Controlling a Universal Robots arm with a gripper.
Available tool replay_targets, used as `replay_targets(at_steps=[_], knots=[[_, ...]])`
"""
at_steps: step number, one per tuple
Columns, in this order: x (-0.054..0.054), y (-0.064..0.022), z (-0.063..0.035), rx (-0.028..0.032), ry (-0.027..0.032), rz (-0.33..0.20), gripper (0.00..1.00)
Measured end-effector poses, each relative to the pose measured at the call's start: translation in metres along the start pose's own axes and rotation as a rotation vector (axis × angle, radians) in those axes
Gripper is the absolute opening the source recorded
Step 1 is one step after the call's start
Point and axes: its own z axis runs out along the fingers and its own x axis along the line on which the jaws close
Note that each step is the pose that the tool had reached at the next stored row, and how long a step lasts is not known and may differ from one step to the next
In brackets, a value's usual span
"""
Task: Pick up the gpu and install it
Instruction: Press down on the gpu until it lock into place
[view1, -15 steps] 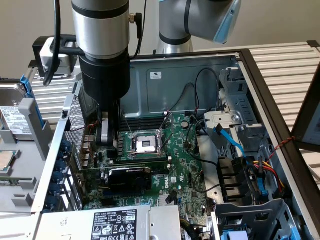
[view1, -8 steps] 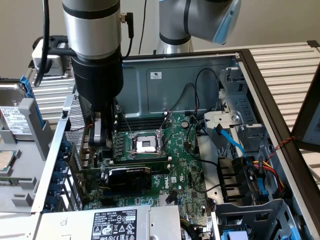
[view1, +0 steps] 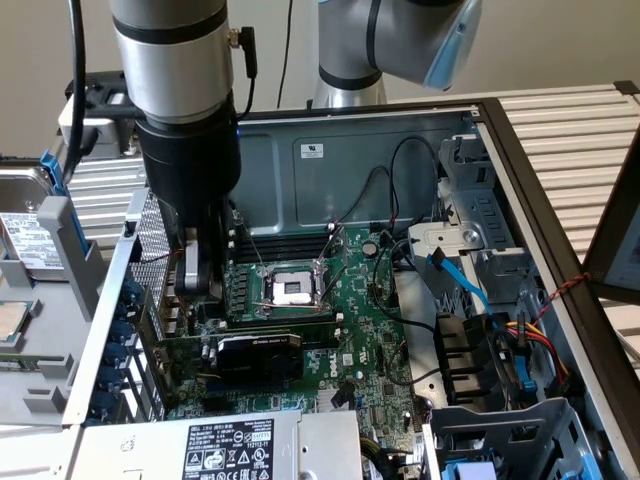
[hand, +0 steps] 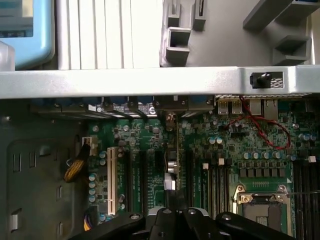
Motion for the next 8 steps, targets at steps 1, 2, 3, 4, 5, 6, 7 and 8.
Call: replay_targets(at_steps=[1,2,3,4,5,6,7,8], knots=[[0.000,0.0009,0.0016,0.0017,0.0001,0.000,0.11],[0.000,0.0017,0.0035,0.0034,-0.0001,0.000,0.11],[0.000,0.0020,0.0053,0.0043,-0.0002,0.000,0.11],[0.000,0.0018,0.0071,0.0054,-0.0003,0.000,0.11],[0.000,0.0018,0.0090,0.0059,-0.0004,0.000,0.11],[0.000,0.0017,0.0106,0.0060,-0.0004,0.000,0.11],[-0.001,0.0016,0.0126,0.0060,-0.0002,0.000,0.11],[-0.001,0.0014,0.0144,0.0061,-0.0003,0.000,0.11]])
